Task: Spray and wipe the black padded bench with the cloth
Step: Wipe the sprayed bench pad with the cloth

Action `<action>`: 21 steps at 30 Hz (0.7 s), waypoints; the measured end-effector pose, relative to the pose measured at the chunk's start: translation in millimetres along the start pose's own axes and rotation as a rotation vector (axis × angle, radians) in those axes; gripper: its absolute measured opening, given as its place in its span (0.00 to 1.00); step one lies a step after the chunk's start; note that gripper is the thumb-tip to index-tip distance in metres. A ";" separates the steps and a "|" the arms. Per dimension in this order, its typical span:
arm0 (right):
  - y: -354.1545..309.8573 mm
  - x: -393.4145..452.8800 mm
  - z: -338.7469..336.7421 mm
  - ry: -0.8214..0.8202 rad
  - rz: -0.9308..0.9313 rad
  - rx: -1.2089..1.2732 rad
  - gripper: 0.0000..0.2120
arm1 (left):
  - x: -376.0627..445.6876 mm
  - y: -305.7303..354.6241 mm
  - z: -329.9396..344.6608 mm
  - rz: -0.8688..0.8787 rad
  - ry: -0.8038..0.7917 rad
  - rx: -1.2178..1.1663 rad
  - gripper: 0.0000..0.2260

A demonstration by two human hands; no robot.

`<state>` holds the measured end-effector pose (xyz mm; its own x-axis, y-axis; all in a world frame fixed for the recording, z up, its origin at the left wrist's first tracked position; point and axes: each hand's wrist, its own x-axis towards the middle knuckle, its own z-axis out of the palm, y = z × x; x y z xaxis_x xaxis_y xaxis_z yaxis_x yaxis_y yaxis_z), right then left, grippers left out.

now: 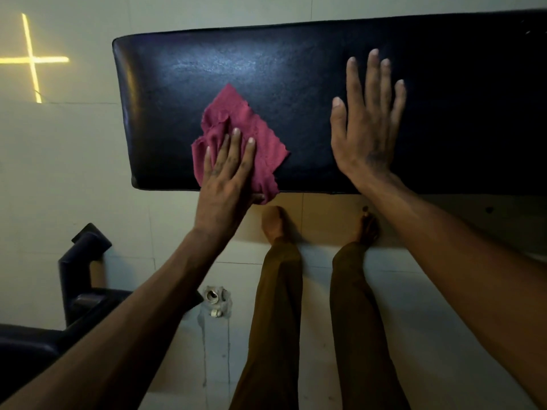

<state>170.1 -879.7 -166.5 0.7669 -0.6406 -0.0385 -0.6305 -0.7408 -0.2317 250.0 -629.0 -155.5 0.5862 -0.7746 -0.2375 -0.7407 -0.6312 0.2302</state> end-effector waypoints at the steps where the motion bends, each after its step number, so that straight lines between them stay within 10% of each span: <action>1: -1.1 -0.8 1.2 0.002 -0.003 -0.005 0.28 | 0.9 3.8 1.7 0.001 -0.003 0.007 0.41; 12: -0.8 0.7 3.9 0.011 -0.001 0.004 0.27 | 31.7 16.8 0.5 0.371 -0.008 0.058 0.37; 21: 0.8 -1.8 2.3 -0.004 0.014 0.013 0.27 | 9.7 -43.8 -18.2 -0.194 0.071 -0.050 0.31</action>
<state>168.5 -878.7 -168.9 0.7587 -0.6499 -0.0451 -0.6392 -0.7293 -0.2440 294.0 -609.6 -150.7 0.7395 -0.6380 -0.2148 -0.5954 -0.7687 0.2336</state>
